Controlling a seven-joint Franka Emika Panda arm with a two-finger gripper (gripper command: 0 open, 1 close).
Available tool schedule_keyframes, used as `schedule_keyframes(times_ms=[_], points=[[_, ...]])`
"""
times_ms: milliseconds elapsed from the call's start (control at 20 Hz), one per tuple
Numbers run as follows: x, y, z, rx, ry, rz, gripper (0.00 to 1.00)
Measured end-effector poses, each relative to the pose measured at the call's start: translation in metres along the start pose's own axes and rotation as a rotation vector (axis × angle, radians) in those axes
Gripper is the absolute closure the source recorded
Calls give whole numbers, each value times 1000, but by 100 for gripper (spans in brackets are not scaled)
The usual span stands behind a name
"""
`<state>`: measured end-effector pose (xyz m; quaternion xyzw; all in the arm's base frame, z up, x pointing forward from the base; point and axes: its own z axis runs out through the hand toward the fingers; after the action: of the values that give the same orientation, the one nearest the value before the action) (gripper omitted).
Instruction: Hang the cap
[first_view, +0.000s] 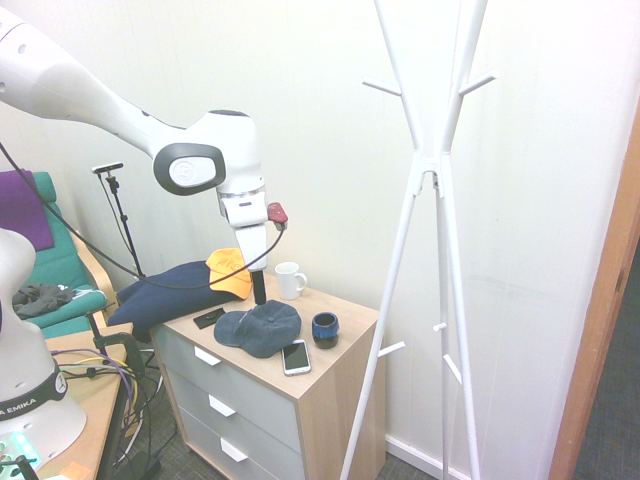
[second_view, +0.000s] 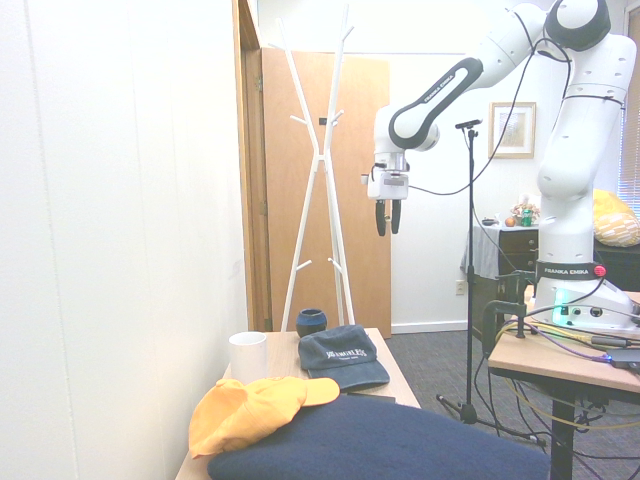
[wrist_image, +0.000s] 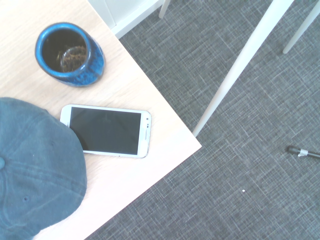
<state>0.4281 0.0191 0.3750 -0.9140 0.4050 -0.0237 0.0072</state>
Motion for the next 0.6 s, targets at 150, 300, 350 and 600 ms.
schedule_keyframes(times_ms=[150,300,350,600], points=[[-2,-1,1,-6,-3,-3,0],[-25,-20,3,-17,10,-36,0],[-38,-29,6,-24,14,-54,0],[-115,-76,35,-54,35,-167,0]])
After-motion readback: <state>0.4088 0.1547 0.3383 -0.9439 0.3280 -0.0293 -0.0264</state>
